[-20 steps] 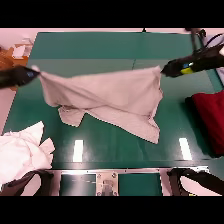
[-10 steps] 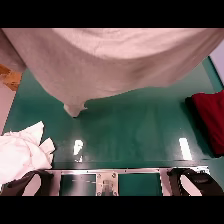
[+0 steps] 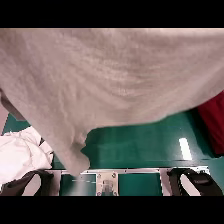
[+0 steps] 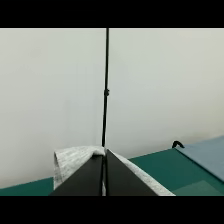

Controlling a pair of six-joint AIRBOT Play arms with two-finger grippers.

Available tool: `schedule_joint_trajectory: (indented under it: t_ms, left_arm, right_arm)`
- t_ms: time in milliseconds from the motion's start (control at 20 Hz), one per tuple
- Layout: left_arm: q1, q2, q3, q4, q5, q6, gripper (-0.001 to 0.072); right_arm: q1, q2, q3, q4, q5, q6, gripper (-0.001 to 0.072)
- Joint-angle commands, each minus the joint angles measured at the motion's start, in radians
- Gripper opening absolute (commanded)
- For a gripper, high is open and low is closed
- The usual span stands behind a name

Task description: Fold the shirts.

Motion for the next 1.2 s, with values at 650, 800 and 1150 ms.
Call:
schedule_joint_trajectory:
  t_ms: [650, 800, 1150]
  left_arm:
    - [-0.285, -0.804, -0.513, -0.11, 0.332, 0.315, 0.0021]
    - [-0.28, -0.828, -0.505, -0.113, 0.289, 0.315, 0.0079]
    - [-0.06, -0.828, -0.309, -0.098, -0.235, 0.227, 0.0079]
  right_arm:
    - [-0.11, -0.883, -0.286, 0.227, -0.198, 0.156, 0.0009]
    - [-0.151, -0.922, -0.286, 0.241, -0.183, 0.156, 0.0094]
    - [-0.378, -0.843, -0.293, 0.238, 0.247, 0.077, 0.0325]
